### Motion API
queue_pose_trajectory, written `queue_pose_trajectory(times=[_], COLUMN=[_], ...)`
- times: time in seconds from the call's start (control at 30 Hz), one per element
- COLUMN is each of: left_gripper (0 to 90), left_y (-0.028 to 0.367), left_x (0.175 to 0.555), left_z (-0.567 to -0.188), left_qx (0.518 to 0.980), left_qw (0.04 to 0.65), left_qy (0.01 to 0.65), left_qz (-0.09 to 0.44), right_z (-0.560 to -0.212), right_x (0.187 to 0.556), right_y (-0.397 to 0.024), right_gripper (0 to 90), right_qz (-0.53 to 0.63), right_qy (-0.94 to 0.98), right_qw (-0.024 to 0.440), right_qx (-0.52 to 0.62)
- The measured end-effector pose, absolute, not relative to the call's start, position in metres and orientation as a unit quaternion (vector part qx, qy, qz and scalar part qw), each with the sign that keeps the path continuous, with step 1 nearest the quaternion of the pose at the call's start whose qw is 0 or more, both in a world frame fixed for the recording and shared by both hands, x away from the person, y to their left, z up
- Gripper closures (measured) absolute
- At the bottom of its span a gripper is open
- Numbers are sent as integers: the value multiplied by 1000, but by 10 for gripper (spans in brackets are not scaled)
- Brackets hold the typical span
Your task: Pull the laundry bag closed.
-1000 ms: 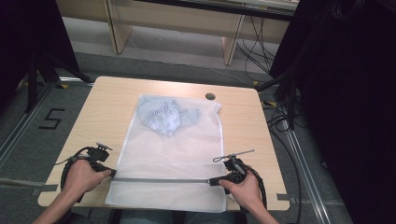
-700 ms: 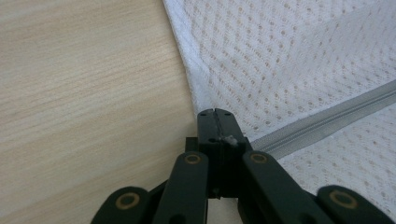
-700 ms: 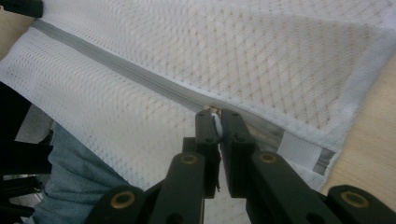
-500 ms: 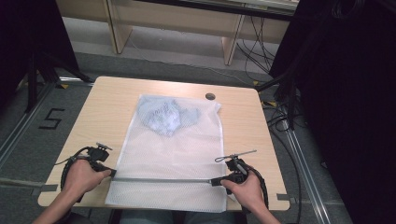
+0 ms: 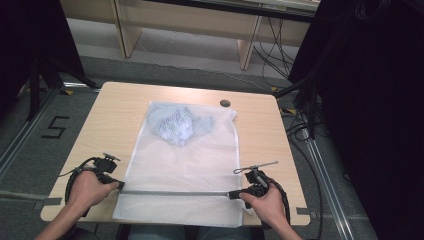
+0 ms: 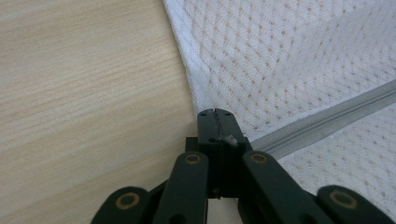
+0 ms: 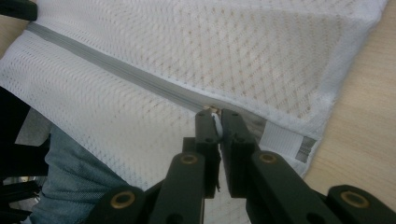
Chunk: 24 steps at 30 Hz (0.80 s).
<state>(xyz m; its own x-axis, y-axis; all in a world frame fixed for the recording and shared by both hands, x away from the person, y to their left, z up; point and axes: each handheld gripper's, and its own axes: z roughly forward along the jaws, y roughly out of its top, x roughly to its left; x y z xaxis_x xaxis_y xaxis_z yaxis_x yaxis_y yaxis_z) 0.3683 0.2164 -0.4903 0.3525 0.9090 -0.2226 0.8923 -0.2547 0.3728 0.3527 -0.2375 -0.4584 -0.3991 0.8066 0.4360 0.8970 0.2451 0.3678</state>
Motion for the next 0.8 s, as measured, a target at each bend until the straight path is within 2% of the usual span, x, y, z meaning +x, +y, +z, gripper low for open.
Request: queue_pose_trajectory(times=[0.8], left_gripper=[899], left_y=[217], left_x=[368], left_z=[-490], left_qx=[791], left_qw=[222], left_qy=[570], left_qz=[18], right_z=[-460], right_x=[351], right_y=[-254], right_gripper=[869], right_qz=[-285], right_qy=[-779], right_qw=[65], right_qx=[-555])
